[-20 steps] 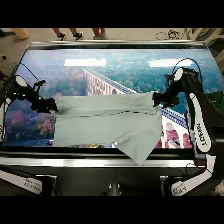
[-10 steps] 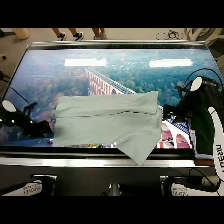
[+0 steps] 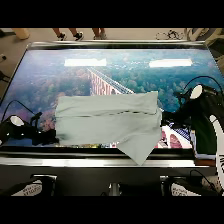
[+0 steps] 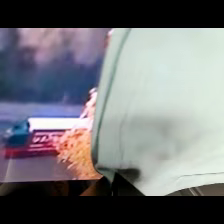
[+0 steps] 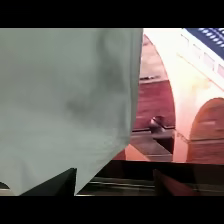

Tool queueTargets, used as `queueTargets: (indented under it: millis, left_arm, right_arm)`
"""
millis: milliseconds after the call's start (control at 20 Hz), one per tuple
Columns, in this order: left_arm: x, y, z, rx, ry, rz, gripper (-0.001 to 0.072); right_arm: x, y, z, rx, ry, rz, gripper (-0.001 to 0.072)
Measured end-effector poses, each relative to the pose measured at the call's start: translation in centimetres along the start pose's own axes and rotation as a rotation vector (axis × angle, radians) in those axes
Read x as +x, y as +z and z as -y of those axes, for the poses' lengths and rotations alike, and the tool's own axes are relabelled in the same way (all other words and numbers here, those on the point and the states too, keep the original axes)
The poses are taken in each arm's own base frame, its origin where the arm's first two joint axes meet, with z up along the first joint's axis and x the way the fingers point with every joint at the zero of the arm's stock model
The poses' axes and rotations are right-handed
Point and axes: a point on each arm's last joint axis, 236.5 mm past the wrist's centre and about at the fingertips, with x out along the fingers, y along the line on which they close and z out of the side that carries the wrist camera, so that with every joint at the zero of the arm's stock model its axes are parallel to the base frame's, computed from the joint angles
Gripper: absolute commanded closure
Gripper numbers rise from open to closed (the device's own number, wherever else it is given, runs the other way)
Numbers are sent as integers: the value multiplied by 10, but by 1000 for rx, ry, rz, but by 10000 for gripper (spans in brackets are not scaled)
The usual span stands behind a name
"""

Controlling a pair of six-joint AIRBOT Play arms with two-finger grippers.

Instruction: Fold the shirts.

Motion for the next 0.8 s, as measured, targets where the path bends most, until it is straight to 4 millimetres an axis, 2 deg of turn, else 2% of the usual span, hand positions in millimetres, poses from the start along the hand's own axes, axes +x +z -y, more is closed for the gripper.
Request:
queueTargets:
  millis: [100,250,350,400,450,550,650,800]
  left_arm:
    - [2,2,4,10,1,14,681]
    - [4,5,9,27,2,28,681]
    - [4,6,11,31,3,38,681]
    - [3,6,11,35,4,44,681]
    - [2,7,12,39,5,52,681]
    - [-1,10,12,50,13,74,681]
    - [-5,11,12,54,16,86,681]
    - [-11,12,17,62,6,95,683]
  right_arm:
    - [14,-24,2,-2,3,-24,149]
    - [48,-59,-1,25,49,-64,179]
    - [69,-70,-11,51,112,-62,185]
    - [76,-72,-16,67,138,-50,225]
    - [82,-71,-18,79,154,-33,228]
    - [89,-68,-22,109,182,-6,308]
    - [95,-58,-27,142,211,29,680]
    - [96,-51,-31,132,231,57,684]
